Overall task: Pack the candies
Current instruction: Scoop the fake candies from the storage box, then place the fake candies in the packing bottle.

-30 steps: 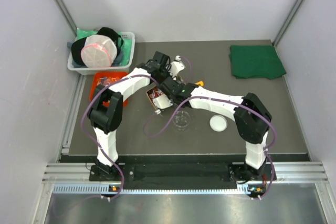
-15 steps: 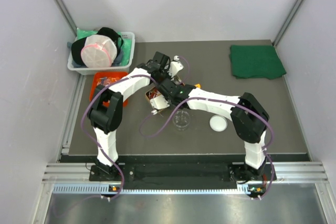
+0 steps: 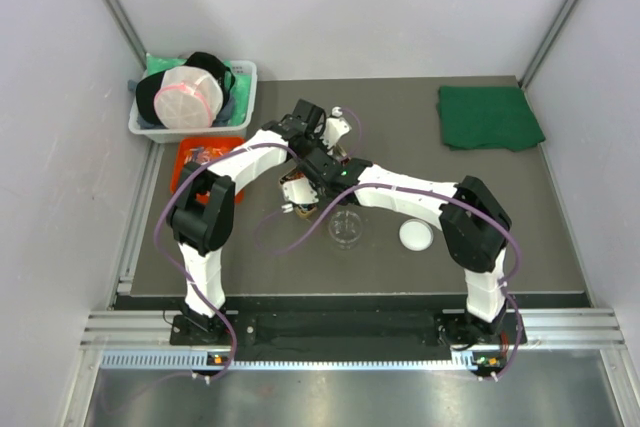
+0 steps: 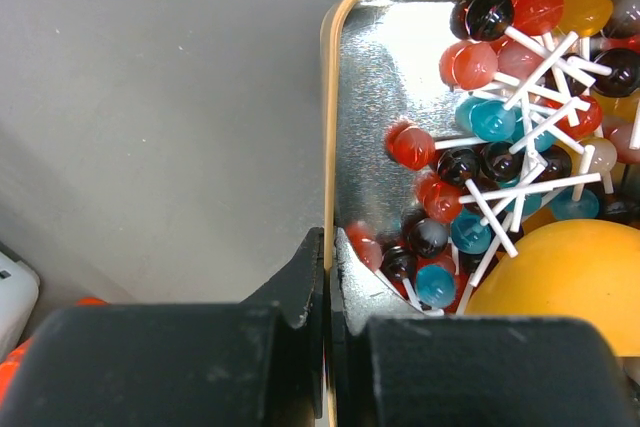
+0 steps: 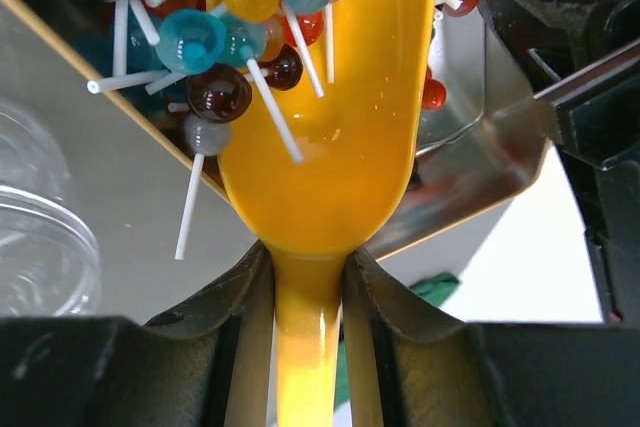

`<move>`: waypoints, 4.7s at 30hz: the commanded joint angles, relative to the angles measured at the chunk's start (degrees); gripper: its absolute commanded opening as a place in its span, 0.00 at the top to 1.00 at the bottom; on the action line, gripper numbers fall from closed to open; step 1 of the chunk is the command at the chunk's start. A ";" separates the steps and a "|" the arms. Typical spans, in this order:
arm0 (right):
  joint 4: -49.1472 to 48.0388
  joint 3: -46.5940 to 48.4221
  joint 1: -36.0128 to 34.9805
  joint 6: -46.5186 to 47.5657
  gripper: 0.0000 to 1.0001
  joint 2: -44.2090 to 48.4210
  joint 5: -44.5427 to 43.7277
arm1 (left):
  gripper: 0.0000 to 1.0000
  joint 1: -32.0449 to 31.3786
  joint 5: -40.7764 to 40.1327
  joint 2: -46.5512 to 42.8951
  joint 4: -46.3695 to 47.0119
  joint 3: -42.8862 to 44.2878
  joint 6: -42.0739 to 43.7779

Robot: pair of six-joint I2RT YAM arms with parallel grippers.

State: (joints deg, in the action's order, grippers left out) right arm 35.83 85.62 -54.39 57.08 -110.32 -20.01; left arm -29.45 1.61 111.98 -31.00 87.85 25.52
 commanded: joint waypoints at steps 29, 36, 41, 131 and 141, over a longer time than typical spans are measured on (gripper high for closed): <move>3.63 -1.43 4.29 -20.87 1.00 7.84 7.53 | 1.00 -0.08 -4.07 -1.07 3.41 0.30 -5.30; 4.60 -1.07 4.91 -21.66 1.00 8.19 9.02 | 1.00 -0.17 -4.77 -0.54 3.67 0.39 -5.83; 3.54 -1.25 5.35 -22.01 1.00 7.32 6.13 | 1.00 -0.17 -4.68 -0.45 3.76 0.30 -6.36; 31.14 -7.76 2.01 -13.49 1.00 21.64 6.30 | 1.00 4.84 7.62 5.35 10.53 -2.42 -12.25; 29.91 -7.75 1.57 -12.34 1.00 19.27 2.08 | 1.00 4.75 7.71 4.82 10.44 -2.51 -12.16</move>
State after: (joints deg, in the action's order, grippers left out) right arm 66.48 76.20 -52.03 43.79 -90.50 -15.20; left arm -24.77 7.94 118.67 -23.14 85.67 14.22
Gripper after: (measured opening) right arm 0.286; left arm 0.023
